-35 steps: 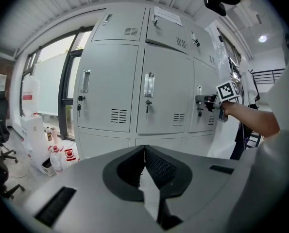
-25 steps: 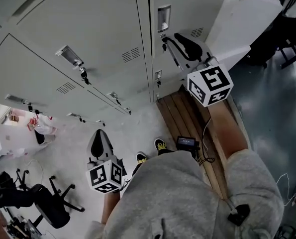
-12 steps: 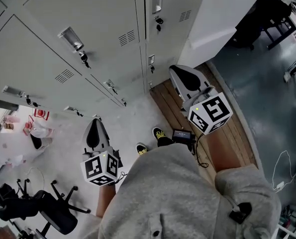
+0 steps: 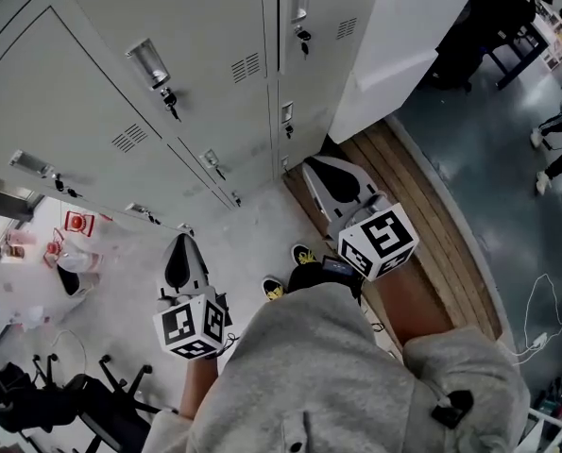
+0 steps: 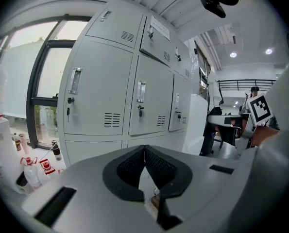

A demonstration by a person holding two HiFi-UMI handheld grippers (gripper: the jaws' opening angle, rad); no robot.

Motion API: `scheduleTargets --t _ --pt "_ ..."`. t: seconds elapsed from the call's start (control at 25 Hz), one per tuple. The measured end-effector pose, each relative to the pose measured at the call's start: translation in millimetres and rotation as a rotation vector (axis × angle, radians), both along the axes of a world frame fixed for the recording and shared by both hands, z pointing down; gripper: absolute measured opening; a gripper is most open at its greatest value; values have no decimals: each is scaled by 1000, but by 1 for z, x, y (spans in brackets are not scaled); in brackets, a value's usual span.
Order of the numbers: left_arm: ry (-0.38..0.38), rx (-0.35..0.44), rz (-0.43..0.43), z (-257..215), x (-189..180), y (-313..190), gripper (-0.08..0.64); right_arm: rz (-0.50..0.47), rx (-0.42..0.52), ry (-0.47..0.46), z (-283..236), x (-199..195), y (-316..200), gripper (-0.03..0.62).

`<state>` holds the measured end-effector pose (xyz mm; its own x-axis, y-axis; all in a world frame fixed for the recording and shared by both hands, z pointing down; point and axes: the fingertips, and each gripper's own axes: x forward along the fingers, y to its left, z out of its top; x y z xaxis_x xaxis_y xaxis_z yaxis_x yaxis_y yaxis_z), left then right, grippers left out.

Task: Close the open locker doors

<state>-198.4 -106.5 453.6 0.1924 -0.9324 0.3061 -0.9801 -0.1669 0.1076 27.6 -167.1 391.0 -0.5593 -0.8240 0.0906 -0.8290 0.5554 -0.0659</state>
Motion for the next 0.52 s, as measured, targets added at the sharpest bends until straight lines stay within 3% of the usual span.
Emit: scheduleTargets --t 0.52 --pt "18 25 4 -3 -17 7 9 34 20 17 -7 -9 5 29"
